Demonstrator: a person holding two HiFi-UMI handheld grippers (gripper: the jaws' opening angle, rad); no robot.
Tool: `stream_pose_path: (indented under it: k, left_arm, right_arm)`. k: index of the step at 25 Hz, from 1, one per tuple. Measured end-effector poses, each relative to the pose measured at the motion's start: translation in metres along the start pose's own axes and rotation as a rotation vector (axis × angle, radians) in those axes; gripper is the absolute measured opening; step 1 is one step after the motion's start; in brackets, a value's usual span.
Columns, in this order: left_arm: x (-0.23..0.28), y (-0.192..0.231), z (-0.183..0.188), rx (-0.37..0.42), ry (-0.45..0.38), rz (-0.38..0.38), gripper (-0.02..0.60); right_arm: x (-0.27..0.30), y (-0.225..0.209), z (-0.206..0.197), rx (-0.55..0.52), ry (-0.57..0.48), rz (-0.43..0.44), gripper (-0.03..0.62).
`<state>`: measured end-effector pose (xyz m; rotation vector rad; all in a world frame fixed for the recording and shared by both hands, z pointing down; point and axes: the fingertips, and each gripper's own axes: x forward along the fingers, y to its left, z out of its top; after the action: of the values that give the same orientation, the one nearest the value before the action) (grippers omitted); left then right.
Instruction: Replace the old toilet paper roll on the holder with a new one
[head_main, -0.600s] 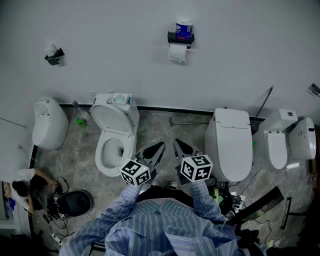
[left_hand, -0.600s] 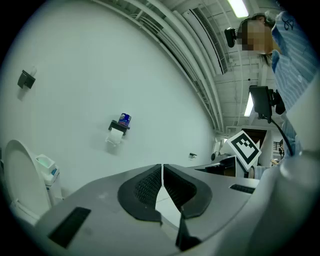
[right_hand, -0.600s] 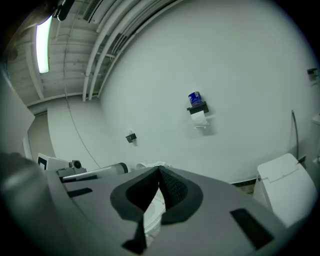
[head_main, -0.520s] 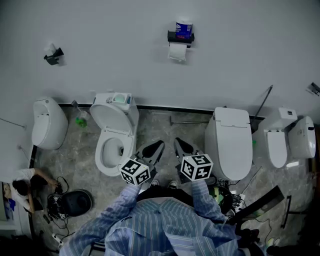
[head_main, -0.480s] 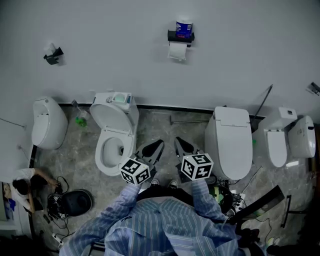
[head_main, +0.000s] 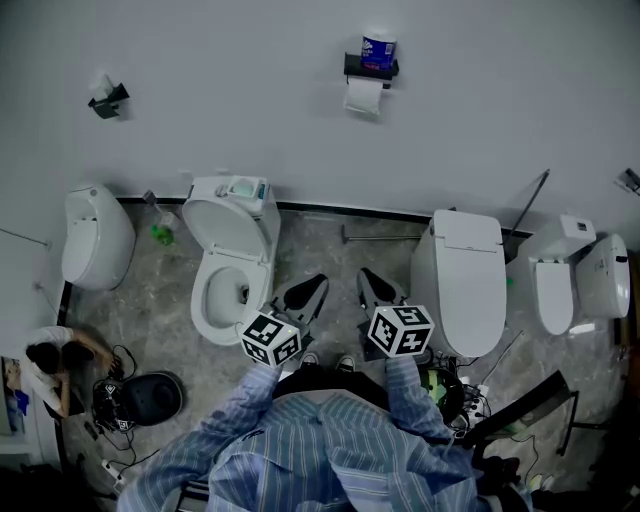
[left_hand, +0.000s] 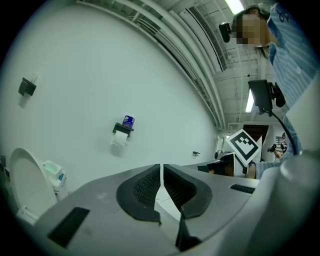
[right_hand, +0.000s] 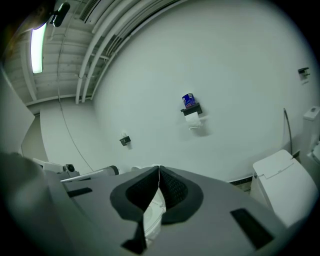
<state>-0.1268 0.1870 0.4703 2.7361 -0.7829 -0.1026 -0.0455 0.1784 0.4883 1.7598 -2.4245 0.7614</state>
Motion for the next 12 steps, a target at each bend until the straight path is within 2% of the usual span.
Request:
stream_pose_path:
  k: [7,12]
  left_arm:
    - [0.004,0.000,-0.004,-0.003,0.009,0.008,0.006]
    - [0.018,-0.001,-0.001,-0.023,-0.021,0.018,0.008]
  right_arm:
    - [0.000,-0.005,-0.001,-0.005,0.005,0.006,0.008]
    - [-0.001,-0.016,0.003,-0.014,0.008,0.018,0.008]
